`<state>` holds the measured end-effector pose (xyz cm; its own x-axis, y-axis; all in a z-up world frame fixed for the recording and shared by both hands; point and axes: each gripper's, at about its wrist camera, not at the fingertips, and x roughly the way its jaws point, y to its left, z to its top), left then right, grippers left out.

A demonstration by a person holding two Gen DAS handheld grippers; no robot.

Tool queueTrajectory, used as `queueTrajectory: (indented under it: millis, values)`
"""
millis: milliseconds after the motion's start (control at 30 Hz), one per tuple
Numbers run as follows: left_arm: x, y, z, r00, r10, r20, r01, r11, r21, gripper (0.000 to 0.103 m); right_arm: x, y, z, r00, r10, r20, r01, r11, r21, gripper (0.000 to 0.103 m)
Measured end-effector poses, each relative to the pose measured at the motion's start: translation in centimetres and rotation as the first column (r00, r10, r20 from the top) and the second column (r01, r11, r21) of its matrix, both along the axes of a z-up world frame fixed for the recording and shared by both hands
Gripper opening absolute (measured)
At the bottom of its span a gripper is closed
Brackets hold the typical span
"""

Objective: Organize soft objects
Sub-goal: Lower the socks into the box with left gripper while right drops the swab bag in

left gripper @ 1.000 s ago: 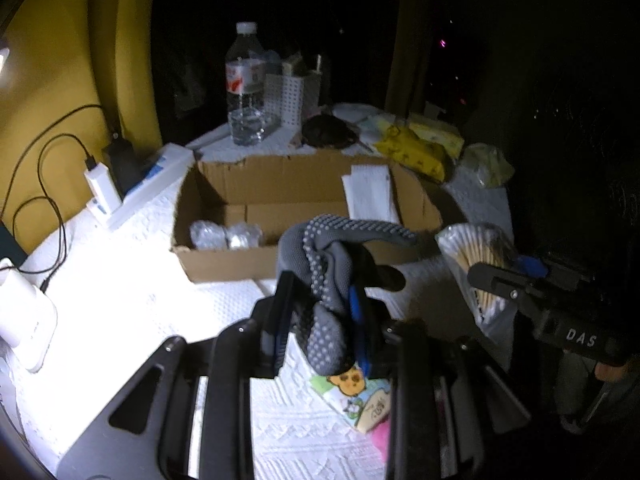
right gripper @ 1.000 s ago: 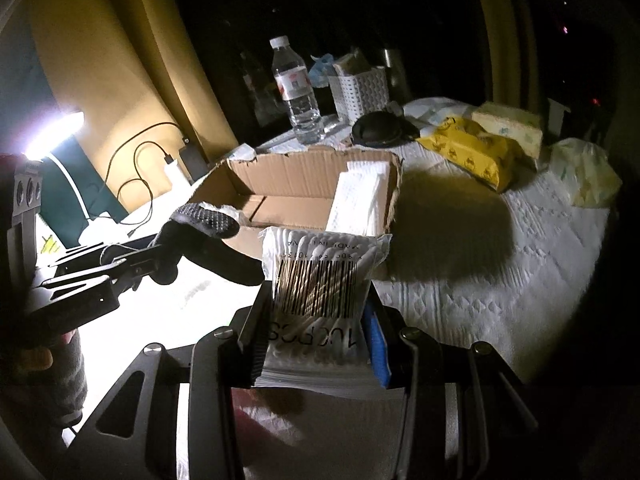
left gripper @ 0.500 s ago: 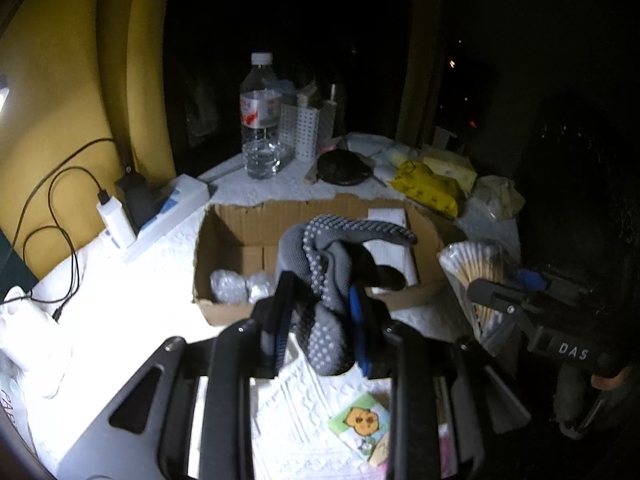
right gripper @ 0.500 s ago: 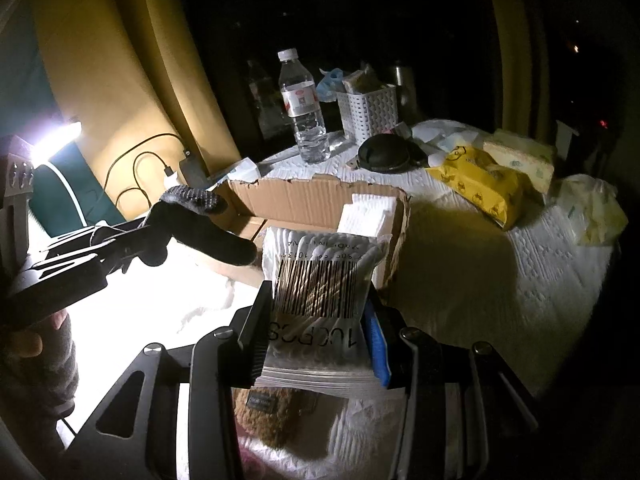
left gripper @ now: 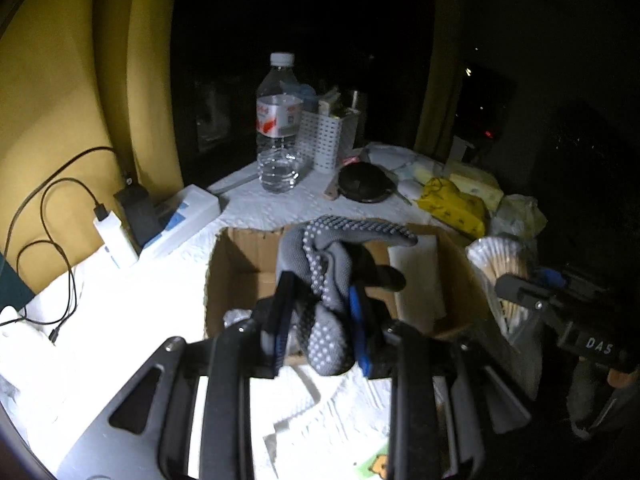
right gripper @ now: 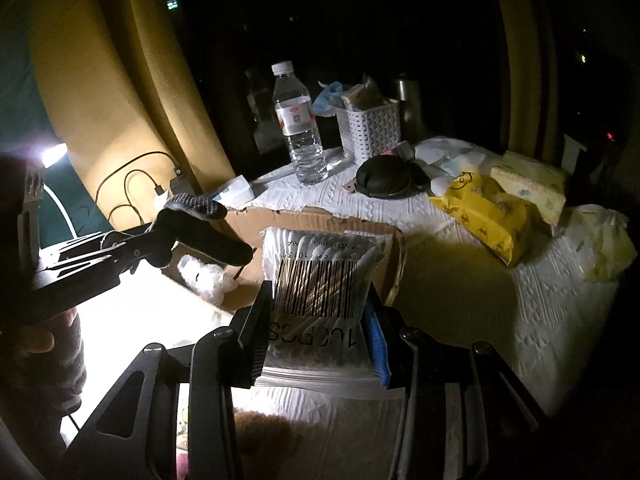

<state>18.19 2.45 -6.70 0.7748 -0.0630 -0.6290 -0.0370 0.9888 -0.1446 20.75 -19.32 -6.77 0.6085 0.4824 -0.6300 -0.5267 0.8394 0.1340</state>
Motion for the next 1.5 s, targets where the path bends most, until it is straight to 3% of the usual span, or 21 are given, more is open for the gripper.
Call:
queueTrajectory:
  millis: [633,767,867,900,1500]
  values:
    - [5.6,2.3,-4.6,0.991,0.092,-0.097,-0.090,0.996,0.025,0.029,4.5,1.1,-2.7,0.998,0.003,-0.056,-0.002,1.000,0.007,0.044]
    - [6.0,2.6,-5.4,0.987,0.105,-0.124,-0.103,0.994,0.024,0.036,5.2,1.4,-3.3,0.998,0.001,-0.067,0.000,1.000,0.004,0.044]
    - [6.1,2.7,-5.6,0.987,0.107,-0.122,-0.105,0.994,0.019,0.056,5.6,1.5,-3.8,0.997,-0.002,-0.076,0.002,1.000,0.002,0.044]
    - [6.0,2.8,-5.6,0.987,0.108,-0.120,-0.107,0.994,0.019,0.057,5.7,1.6,-3.9,0.997,-0.002,-0.078,0.002,1.000,0.002,0.044]
    - [3.9,2.5,-3.7,0.992,0.102,-0.077,-0.101,0.995,0.022,0.063,5.6,2.3,-4.4,0.996,-0.044,-0.082,0.042,0.999,-0.028,0.049]
